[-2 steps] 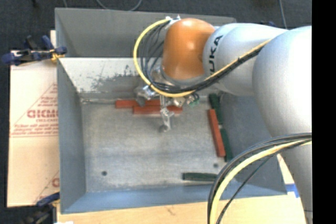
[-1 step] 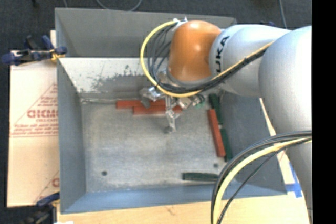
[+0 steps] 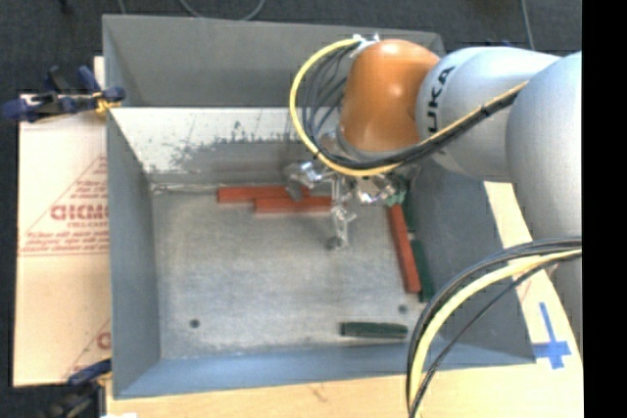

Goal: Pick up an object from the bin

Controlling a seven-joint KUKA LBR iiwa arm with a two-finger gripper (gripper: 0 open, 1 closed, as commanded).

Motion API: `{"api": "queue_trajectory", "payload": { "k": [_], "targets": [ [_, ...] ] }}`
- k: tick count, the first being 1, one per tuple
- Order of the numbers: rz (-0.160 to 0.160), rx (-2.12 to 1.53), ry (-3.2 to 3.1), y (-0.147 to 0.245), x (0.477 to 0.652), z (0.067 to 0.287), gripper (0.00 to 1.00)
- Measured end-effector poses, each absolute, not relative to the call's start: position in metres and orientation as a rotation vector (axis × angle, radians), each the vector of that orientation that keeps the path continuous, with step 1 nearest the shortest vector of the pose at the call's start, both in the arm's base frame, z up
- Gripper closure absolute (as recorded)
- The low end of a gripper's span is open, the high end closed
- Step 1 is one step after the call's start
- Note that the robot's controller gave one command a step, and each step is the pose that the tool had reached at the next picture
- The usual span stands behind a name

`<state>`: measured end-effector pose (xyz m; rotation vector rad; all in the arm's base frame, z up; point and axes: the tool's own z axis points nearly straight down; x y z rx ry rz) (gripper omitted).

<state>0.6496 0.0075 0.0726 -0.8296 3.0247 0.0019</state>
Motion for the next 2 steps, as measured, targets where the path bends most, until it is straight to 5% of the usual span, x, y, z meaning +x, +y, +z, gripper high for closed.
{"api": "queue_trajectory", "payload": {
  "k": [1,2],
  "targets": [
    [0.001,-0.773,3.035,-0.0125,0.6519,0.0724,0.00],
    [-0.003,-0.773,3.029,-0.0127,0.6539,0.0754,1.00]
  ]
}}
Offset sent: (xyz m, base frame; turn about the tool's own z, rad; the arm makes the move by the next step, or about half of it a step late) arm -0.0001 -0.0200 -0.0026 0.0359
